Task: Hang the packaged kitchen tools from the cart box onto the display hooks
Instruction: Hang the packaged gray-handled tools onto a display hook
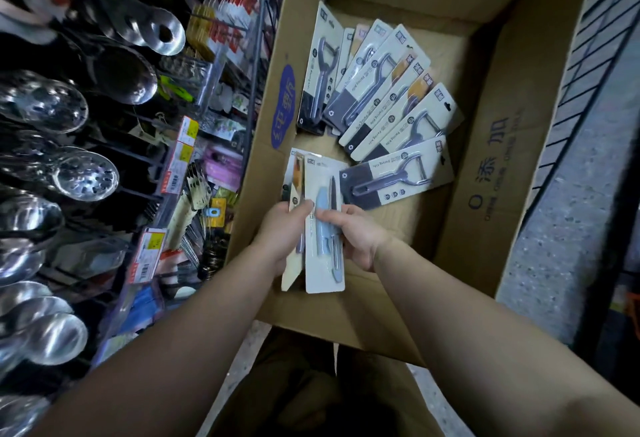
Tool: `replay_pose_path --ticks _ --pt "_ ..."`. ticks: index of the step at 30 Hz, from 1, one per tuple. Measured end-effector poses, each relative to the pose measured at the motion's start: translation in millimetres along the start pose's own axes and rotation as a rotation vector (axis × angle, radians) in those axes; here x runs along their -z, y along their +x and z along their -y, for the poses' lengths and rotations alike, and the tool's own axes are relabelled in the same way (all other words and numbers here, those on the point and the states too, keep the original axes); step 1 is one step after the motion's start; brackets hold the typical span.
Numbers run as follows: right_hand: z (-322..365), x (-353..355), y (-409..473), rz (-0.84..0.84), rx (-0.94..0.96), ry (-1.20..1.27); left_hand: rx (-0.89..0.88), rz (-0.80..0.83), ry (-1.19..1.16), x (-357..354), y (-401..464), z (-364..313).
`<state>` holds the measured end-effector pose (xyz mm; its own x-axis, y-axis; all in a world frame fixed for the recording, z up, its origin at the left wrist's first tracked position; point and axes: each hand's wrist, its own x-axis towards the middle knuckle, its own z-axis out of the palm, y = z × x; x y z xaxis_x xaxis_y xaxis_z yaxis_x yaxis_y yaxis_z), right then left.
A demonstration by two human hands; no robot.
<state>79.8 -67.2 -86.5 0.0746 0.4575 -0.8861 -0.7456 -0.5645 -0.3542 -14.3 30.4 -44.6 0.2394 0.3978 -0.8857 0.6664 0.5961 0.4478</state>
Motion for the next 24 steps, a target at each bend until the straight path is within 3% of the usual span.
replay_pose_path --ticks 6,13,24 --pt "-2.1 4.5 -26.0 -0.095 0.029 0.008 -0.017 0.005 -0.053 2.6 -14.4 -0.2" --pt "9.6 29.4 -66.0 -0.278 0.216 -0.060 -0.135 -0.007 -0.063 -15.9 -44.2 -6.7" --pt "14.2 45.6 -166.6 -0.089 0.472 -0.315 -0.333 -0.053 -0.122 -35.4 -140.8 5.6"
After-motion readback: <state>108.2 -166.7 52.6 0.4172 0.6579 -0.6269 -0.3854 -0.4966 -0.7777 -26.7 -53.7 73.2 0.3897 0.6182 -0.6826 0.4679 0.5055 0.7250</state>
